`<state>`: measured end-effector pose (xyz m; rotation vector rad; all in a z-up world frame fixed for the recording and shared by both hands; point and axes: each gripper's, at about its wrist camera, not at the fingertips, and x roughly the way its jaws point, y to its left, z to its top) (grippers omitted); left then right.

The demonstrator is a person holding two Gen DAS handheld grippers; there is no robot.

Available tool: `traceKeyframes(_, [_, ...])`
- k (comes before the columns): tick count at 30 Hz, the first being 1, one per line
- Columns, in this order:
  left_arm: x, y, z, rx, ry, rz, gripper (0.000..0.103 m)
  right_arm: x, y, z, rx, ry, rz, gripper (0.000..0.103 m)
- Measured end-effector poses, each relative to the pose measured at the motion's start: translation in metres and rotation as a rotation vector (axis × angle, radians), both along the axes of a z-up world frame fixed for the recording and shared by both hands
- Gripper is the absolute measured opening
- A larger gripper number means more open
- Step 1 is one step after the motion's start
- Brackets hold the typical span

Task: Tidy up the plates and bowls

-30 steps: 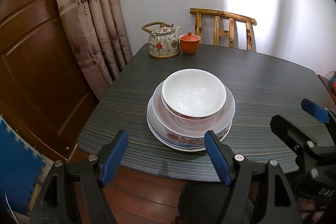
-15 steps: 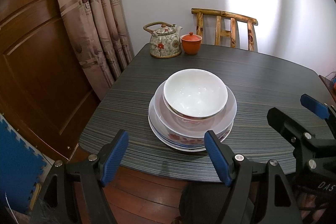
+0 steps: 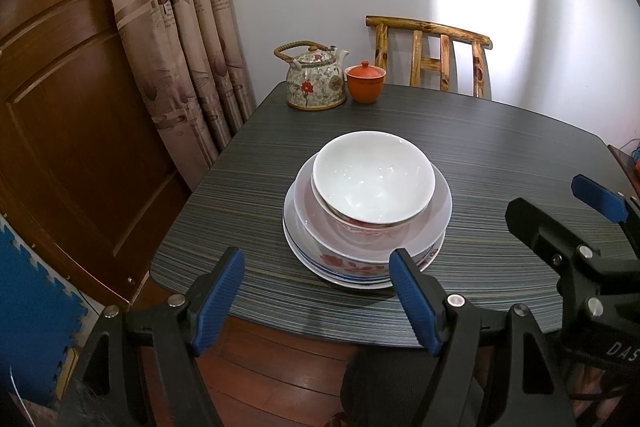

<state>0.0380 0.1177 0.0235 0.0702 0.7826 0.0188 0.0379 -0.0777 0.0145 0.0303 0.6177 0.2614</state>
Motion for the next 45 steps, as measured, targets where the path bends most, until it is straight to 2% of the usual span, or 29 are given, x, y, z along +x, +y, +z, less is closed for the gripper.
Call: traceKeyframes(45, [0.0061, -0.0004, -0.0073, 0.007, 0.033, -0.006, 0.081, 0.003, 0.0042, 0.0037, 0.003, 0.003, 0.015, 0.102])
